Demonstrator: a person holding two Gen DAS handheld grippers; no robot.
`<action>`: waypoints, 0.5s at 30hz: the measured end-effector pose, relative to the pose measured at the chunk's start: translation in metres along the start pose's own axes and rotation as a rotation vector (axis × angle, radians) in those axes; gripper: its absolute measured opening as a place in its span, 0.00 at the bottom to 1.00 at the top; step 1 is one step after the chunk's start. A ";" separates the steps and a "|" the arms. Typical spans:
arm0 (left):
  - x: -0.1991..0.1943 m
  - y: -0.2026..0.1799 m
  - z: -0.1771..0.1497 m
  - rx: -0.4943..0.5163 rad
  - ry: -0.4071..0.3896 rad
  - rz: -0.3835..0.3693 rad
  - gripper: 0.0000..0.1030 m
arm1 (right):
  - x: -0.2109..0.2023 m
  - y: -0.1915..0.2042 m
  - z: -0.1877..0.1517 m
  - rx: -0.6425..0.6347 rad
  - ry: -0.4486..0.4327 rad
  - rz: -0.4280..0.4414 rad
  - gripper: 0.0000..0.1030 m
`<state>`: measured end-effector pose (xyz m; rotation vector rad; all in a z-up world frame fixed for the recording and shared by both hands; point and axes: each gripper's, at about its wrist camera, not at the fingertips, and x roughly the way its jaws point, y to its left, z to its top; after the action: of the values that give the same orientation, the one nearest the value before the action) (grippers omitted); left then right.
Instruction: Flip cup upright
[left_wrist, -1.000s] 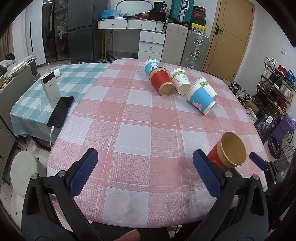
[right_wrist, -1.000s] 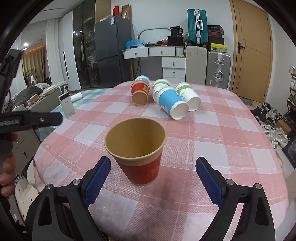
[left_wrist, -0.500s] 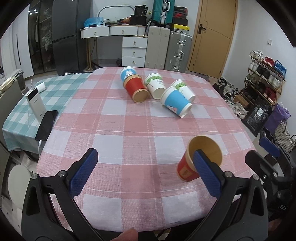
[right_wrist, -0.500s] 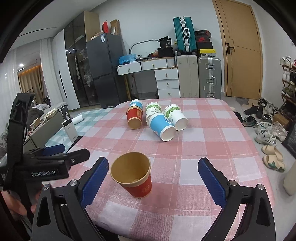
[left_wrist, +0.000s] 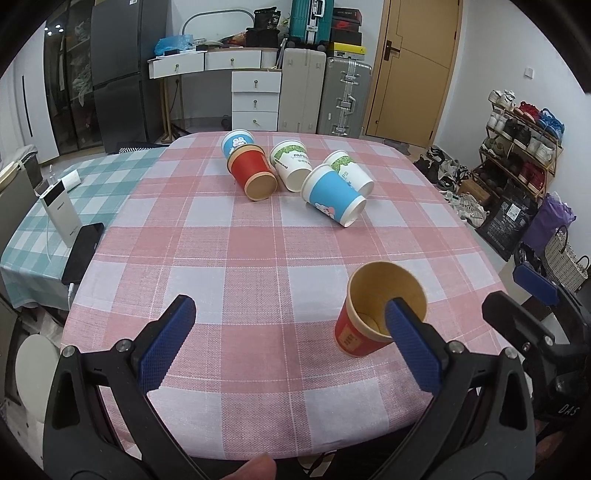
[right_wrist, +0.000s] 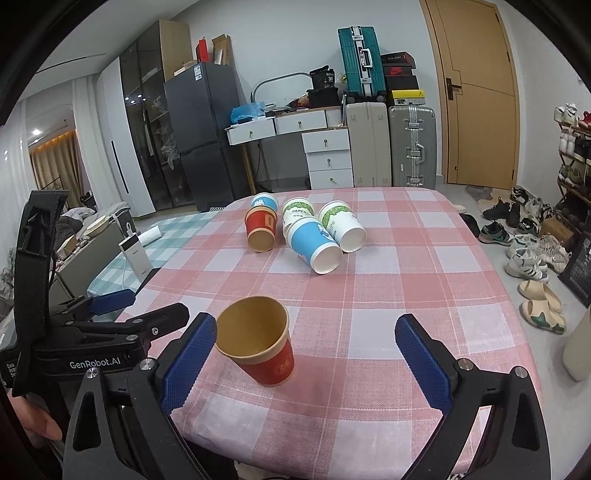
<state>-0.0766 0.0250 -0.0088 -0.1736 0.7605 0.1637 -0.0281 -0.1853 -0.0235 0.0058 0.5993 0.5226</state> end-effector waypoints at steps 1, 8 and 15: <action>0.000 0.000 0.000 0.000 0.000 0.001 0.99 | 0.000 0.000 0.000 0.000 -0.002 -0.002 0.96; 0.003 -0.003 -0.002 0.006 0.011 0.000 0.99 | 0.000 -0.002 -0.001 0.003 0.000 -0.010 0.96; 0.002 -0.002 -0.003 0.005 0.007 0.000 0.99 | 0.000 0.000 0.000 -0.006 0.000 -0.003 0.96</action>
<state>-0.0765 0.0225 -0.0118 -0.1698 0.7680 0.1609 -0.0281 -0.1854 -0.0232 -0.0009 0.5972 0.5220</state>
